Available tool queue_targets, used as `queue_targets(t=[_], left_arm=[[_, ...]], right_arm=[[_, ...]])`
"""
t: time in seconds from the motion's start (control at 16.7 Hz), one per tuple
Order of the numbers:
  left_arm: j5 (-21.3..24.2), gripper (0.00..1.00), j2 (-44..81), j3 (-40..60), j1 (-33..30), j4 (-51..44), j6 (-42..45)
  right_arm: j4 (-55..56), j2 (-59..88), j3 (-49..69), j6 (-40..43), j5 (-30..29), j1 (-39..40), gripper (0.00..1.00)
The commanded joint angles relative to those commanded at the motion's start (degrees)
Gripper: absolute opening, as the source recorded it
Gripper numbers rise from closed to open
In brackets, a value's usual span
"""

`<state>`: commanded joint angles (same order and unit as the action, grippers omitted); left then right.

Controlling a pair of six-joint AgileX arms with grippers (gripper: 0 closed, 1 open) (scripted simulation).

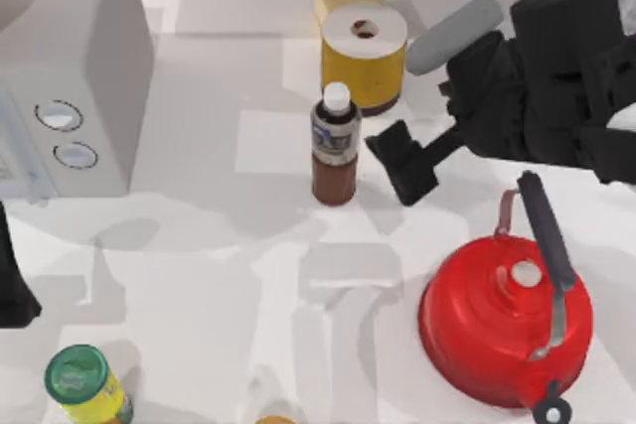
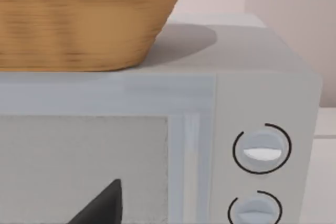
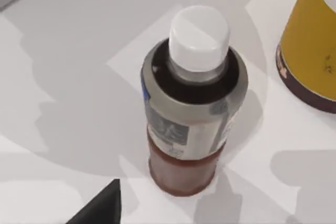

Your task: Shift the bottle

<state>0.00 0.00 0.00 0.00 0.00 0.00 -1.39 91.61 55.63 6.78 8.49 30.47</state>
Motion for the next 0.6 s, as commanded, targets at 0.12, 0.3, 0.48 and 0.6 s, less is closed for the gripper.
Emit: queue_targets(t=[0.12, 0.3, 0.48, 0.6], left_arm=[[0.0, 1.0, 0.0, 0.0, 0.0, 0.0, 0.0], [0.0, 1.0, 0.0, 0.0, 0.0, 0.0, 0.0], [0.0, 1.0, 0.0, 0.0, 0.0, 0.0, 0.0], [0.0, 1.0, 0.0, 0.0, 0.0, 0.0, 0.0]], right_arm=[[-0.53, 3.86, 2.26, 0.15, 0.28, 1.21, 1.0], [-0.9, 5.27, 2.94, 0.23, 0.44, 1.81, 1.0], [-0.86, 5.08, 2.7, 0.19, 0.39, 1.53, 1.0], [-0.55, 5.96, 3.45, 0.12, 0.32, 1.81, 1.0]])
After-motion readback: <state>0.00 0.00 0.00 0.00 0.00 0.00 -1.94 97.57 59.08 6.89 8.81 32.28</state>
